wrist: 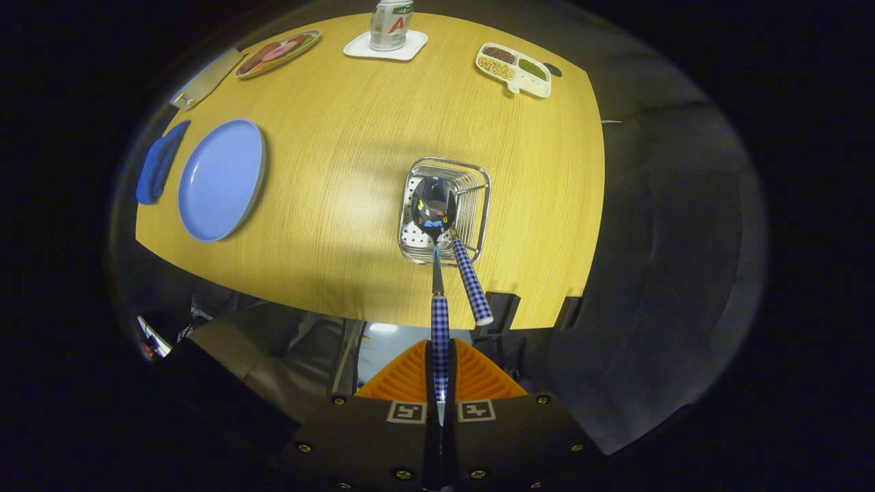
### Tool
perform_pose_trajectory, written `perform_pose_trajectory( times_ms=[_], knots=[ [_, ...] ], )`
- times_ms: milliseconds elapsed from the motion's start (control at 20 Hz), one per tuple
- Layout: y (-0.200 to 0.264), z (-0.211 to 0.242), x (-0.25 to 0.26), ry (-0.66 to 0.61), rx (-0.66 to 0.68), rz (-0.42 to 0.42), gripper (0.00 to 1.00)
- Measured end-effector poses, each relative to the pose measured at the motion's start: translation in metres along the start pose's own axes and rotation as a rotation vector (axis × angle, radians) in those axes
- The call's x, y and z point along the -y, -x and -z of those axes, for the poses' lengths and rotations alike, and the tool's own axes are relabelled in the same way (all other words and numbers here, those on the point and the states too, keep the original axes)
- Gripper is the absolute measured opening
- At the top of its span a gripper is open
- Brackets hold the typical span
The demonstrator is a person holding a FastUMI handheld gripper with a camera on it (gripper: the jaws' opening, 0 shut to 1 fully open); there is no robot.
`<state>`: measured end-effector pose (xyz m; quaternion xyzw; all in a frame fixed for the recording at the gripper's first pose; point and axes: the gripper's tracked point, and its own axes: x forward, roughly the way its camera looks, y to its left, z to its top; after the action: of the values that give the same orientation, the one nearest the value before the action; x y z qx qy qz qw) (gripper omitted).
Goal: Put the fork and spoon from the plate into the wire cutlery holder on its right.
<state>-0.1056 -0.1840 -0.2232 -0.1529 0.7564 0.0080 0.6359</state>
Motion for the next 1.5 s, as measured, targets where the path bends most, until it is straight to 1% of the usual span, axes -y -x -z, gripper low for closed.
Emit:
perform_pose_trajectory(
  times_ms=[200, 550, 800, 1000, 1100, 1250, 1300, 1400, 1450, 1500],
  knots=[
    [-0.004, -0.003, 0.008, 0.044, -0.089, 0.047, 0.02],
    [-0.012, -0.023, 0.014, 0.169, -0.200, 0.122, 0.02],
    [-0.017, -0.034, 0.015, 0.212, -0.224, 0.132, 0.02],
    [-0.022, -0.037, 0.016, 0.220, -0.230, 0.123, 0.02],
    [-0.024, -0.040, 0.016, 0.224, -0.224, 0.121, 0.06],
    [-0.023, -0.042, 0.017, 0.223, -0.213, 0.120, 0.06],
    [-0.025, -0.043, 0.017, 0.227, -0.208, 0.121, 0.10],
    [-0.023, -0.047, 0.016, 0.223, -0.182, 0.118, 0.11],
    [-0.020, -0.049, 0.016, 0.219, -0.168, 0.122, 0.23],
    [-0.018, -0.049, 0.019, 0.214, -0.154, 0.132, 0.32]
  ],
)
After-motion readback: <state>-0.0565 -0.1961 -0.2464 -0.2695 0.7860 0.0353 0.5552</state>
